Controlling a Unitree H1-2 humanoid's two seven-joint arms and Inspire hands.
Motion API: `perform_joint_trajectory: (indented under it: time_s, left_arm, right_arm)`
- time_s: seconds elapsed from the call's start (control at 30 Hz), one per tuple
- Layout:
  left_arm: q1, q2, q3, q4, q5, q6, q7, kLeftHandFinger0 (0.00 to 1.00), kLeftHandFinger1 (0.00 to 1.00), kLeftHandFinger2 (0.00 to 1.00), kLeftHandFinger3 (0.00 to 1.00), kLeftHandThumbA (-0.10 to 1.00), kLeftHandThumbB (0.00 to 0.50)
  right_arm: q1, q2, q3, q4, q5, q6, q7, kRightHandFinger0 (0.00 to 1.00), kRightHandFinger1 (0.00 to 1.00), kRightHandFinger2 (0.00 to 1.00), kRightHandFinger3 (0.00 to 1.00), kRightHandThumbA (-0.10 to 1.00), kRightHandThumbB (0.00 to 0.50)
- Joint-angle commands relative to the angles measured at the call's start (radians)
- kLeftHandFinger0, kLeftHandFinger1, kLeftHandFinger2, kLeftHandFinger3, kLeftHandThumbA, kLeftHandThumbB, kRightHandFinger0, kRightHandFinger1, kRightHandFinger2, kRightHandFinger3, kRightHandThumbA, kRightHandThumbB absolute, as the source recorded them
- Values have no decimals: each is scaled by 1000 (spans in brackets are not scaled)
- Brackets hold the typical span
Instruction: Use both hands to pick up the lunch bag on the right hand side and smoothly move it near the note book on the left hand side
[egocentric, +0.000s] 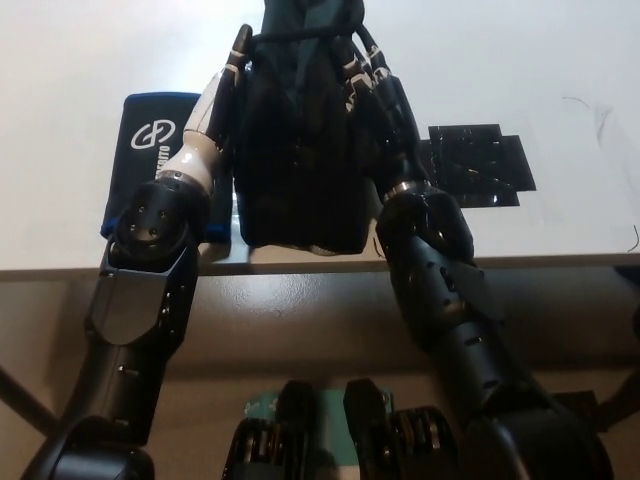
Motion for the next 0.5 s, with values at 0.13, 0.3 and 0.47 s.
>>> perform_joint_trajectory:
  time_s: [0.13,0.3,0.47]
  left_arm:
    - [-33,15,9,-48,-5,-39,-6,1000,1000,1000,1000,1000,373]
    - [-30,21,5,-55,3,-26,-3,1000,1000,1000,1000,1000,367]
    - [-28,28,2,-51,7,-26,-5,1000,1000,1000,1000,1000,370]
  right_arm:
    - [-93,47,11,34,-13,-10,46,1000,1000,1000,1000,1000,361]
    - [-98,40,-3,56,6,-13,68,1000,1000,1000,1000,1000,365]
    - [-91,19,17,65,-42,-55,47,1000,1000,1000,1000,1000,371]
